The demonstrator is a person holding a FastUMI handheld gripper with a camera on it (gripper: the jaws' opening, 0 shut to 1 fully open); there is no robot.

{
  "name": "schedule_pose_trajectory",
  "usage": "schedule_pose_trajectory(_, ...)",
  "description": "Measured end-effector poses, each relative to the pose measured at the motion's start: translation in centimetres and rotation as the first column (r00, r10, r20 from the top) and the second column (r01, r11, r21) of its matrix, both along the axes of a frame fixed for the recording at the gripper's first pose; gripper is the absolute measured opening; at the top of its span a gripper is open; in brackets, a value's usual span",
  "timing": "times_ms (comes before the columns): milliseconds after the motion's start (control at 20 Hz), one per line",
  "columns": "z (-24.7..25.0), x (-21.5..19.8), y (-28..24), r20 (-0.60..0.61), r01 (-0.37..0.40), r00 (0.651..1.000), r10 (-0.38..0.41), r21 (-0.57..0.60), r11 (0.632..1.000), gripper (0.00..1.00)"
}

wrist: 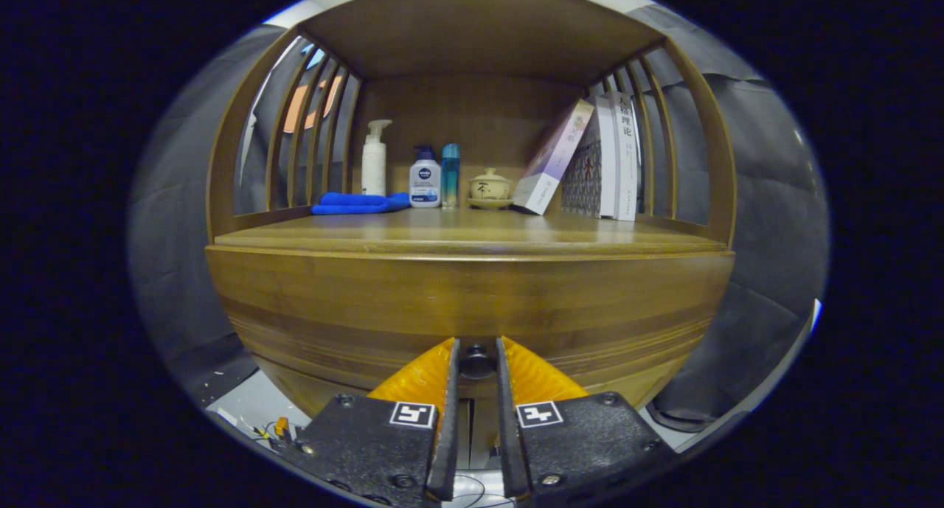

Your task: Pull open the drawer, take out the items inside it, and place them on the countertop above the cabinet.

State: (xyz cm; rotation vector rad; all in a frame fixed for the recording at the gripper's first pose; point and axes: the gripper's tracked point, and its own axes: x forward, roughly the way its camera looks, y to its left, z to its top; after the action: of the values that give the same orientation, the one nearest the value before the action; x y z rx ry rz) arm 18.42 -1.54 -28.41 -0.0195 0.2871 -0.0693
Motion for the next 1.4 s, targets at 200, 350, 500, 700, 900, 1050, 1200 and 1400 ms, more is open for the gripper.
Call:
schedule_pose_trajectory(200,0.0,-0.4,0.0,-0.020,-0.011,1.000,0.012,0.005,1.000,0.23)
schedule_pose_trajectory(350,0.1,-2.3,0.2,-0.036,-0.014,0.999,0.015,0.015,1.000,0.22)
schedule_pose_trajectory(500,0.1,-4.7,0.1,-0.057,-0.028,0.998,0.029,0.020,0.999,0.22)
schedule_pose_trajectory(700,0.3,-8.6,0.0,-0.081,-0.044,0.996,0.044,0.009,0.999,0.22)
schedule_pose_trajectory(900,0.5,-12.0,-0.1,-0.092,-0.061,0.994,0.063,0.020,0.998,0.22)
schedule_pose_trajectory(1050,0.5,-14.1,-0.1,-0.093,-0.075,0.993,0.075,0.005,0.997,0.22)
schedule_pose_trajectory(1200,0.5,-16.1,0.0,-0.101,-0.087,0.991,0.088,0.013,0.996,0.22)
schedule_pose_trajectory(1400,0.4,-18.0,0.1,-0.096,-0.090,0.991,0.091,0.015,0.996,0.22)
